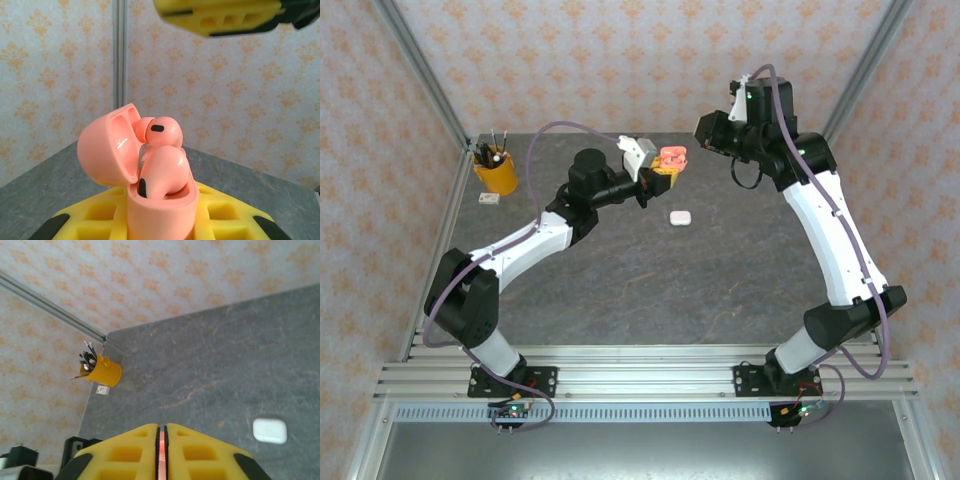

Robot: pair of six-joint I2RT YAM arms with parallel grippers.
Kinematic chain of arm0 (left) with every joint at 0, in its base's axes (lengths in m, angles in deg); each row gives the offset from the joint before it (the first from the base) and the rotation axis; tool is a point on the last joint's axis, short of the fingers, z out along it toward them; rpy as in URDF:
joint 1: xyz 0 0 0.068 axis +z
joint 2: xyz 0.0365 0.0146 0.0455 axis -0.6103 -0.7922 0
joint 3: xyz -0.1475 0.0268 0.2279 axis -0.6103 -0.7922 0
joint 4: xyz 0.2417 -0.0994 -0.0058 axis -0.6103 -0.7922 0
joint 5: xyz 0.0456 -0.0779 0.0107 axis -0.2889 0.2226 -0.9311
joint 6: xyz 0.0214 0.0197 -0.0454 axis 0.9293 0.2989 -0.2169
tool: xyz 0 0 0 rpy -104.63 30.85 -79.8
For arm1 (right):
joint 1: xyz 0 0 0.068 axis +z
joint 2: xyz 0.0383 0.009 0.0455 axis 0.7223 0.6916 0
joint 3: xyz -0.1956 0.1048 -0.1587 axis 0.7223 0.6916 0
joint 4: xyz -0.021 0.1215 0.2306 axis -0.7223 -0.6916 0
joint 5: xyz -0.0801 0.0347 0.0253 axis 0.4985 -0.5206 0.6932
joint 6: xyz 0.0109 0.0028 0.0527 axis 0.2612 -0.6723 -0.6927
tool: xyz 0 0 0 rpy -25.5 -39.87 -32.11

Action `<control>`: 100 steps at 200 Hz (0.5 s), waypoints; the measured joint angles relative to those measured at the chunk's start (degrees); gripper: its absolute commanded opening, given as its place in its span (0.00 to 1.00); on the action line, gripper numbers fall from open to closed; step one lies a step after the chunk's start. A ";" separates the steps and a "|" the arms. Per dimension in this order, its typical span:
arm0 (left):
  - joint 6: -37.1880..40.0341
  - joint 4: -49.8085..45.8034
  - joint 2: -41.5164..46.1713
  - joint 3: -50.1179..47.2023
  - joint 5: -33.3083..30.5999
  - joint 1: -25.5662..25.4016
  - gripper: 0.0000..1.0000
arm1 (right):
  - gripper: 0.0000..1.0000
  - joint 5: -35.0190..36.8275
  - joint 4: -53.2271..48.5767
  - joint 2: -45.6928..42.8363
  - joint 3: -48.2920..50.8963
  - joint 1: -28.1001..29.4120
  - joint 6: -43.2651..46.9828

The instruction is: Insert the wireless bluetooth earbuds into the charging case

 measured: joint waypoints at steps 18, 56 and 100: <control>0.00 0.92 0.33 -0.74 -0.66 0.00 0.00 | 0.04 -1.66 -0.92 0.00 0.66 -0.85 -0.90; -0.02 2.43 0.44 -0.98 -0.72 0.00 0.00 | 0.00 -4.96 -0.92 0.09 3.17 -1.14 -2.51; -0.46 3.02 0.44 -0.98 -0.70 0.00 0.00 | 0.00 -8.61 -0.37 1.92 4.20 -1.14 -3.50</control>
